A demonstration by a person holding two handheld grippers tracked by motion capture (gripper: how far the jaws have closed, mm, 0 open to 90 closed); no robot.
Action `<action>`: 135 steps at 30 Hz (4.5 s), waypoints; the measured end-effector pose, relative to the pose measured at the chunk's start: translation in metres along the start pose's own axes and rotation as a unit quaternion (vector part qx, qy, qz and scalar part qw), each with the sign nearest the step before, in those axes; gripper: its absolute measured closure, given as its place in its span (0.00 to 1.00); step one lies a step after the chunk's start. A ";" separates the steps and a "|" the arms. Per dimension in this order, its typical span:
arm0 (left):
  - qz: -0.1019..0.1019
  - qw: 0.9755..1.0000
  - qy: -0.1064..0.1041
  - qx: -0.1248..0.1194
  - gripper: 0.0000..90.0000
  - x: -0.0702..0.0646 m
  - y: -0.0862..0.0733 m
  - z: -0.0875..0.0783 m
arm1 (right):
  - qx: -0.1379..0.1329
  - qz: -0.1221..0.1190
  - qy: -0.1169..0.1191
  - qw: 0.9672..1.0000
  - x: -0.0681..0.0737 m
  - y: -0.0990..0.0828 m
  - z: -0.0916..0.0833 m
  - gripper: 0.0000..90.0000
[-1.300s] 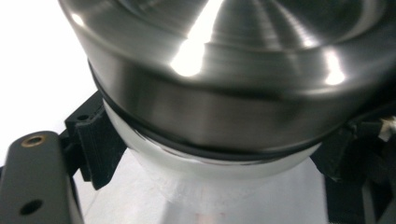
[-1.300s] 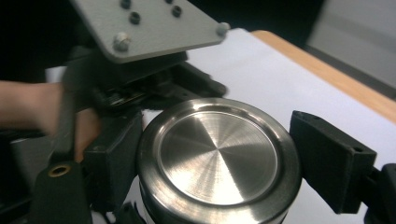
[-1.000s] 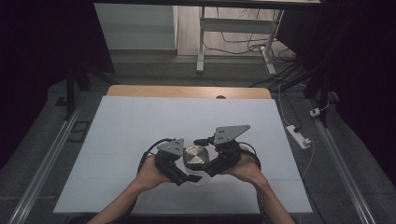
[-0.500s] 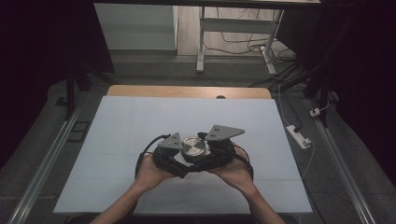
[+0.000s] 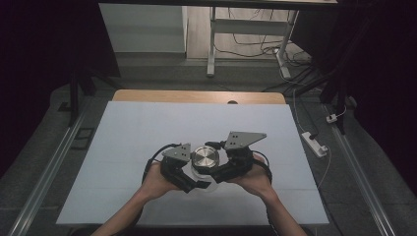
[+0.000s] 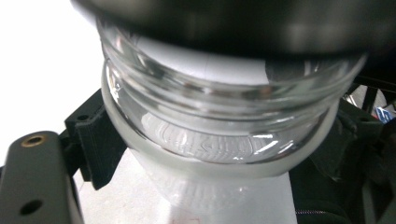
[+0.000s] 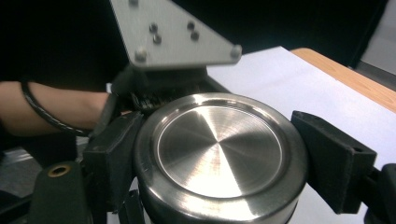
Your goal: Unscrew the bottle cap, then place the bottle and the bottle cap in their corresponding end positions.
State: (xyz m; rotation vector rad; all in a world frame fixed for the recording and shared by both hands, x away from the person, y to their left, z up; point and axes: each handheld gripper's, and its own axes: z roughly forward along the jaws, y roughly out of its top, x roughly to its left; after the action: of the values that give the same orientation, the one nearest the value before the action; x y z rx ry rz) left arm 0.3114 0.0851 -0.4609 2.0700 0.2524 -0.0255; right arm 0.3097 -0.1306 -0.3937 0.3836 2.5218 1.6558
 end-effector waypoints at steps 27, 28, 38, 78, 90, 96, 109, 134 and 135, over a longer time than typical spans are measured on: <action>-0.048 0.995 0.089 0.003 0.18 0.024 -0.016 -0.021 | -0.011 0.002 -0.040 0.999 -0.001 -0.007 -0.011 0.22; -0.050 0.994 0.092 0.003 0.18 0.025 -0.016 -0.022 | -0.010 0.002 -0.038 0.999 0.000 -0.007 -0.010 0.21; -0.060 0.991 0.118 -0.001 0.18 0.034 -0.020 -0.029 | -0.002 -0.008 -0.030 1.000 0.011 -0.013 -0.005 0.21; -0.052 0.984 0.170 -0.001 0.18 0.070 -0.007 -0.018 | 0.021 -0.002 -0.013 1.000 0.029 -0.064 0.022 0.21; -0.056 0.981 0.185 -0.001 0.18 0.087 -0.007 -0.002 | 0.031 0.001 -0.018 0.999 0.024 -0.081 0.039 0.21; -0.061 0.981 0.187 -0.001 0.18 0.097 -0.007 0.006 | 0.044 0.004 -0.023 0.999 0.016 -0.093 0.050 0.21; -0.064 0.977 0.202 0.005 0.18 0.112 -0.009 0.013 | 0.066 0.003 -0.031 0.997 0.006 -0.111 0.072 0.21; -0.068 0.971 0.226 0.027 0.18 0.127 -0.020 0.024 | 0.097 0.025 -0.056 0.993 -0.004 -0.118 0.085 0.21; -0.068 0.971 0.225 0.029 0.18 0.127 -0.020 0.025 | 0.101 0.027 -0.058 0.993 -0.004 -0.118 0.086 0.21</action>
State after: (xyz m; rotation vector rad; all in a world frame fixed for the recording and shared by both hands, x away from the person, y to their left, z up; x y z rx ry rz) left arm 0.4339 0.0944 -0.5065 2.0926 0.6794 0.3613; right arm 0.3146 -0.0995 -0.5363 0.5543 2.6195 1.3547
